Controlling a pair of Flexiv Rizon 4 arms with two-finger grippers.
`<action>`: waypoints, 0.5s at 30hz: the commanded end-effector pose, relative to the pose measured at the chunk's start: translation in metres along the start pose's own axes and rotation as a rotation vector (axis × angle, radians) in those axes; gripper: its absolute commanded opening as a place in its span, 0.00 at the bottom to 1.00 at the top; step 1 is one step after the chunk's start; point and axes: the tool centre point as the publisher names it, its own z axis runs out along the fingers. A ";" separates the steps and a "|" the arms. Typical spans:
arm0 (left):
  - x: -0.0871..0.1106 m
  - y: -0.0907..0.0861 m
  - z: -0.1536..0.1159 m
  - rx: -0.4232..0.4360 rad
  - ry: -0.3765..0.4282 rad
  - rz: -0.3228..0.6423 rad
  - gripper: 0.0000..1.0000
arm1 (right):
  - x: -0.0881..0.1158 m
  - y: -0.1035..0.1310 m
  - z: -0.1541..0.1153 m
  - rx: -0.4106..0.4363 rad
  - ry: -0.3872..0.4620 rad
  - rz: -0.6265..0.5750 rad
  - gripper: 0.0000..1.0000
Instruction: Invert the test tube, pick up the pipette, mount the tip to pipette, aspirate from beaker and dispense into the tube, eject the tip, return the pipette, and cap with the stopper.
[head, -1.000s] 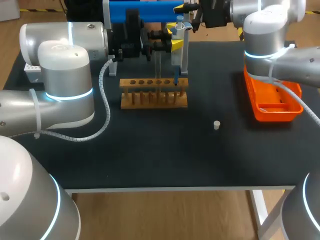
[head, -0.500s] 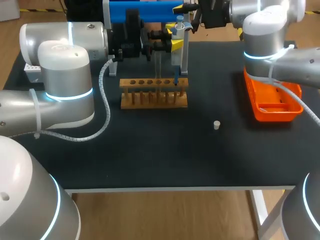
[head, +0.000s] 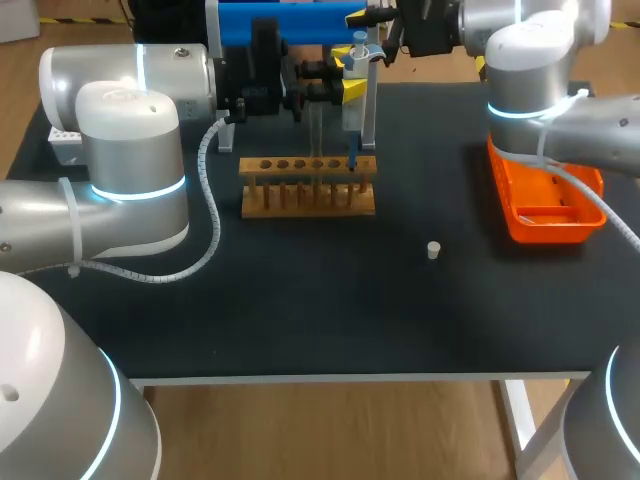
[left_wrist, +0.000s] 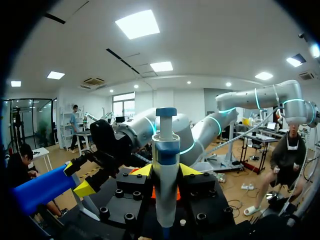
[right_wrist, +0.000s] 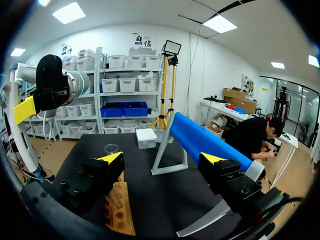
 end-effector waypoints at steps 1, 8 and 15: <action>0.000 0.000 0.000 0.003 -0.001 0.001 0.00 | 0.000 0.001 -0.001 0.003 -0.001 0.000 1.00; -0.002 0.002 -0.025 -0.037 -0.062 -0.010 0.00 | 0.000 0.001 -0.001 0.003 -0.001 0.000 1.00; -0.009 0.008 -0.079 -0.108 -0.175 -0.036 0.00 | 0.000 0.001 -0.001 0.003 -0.001 0.000 1.00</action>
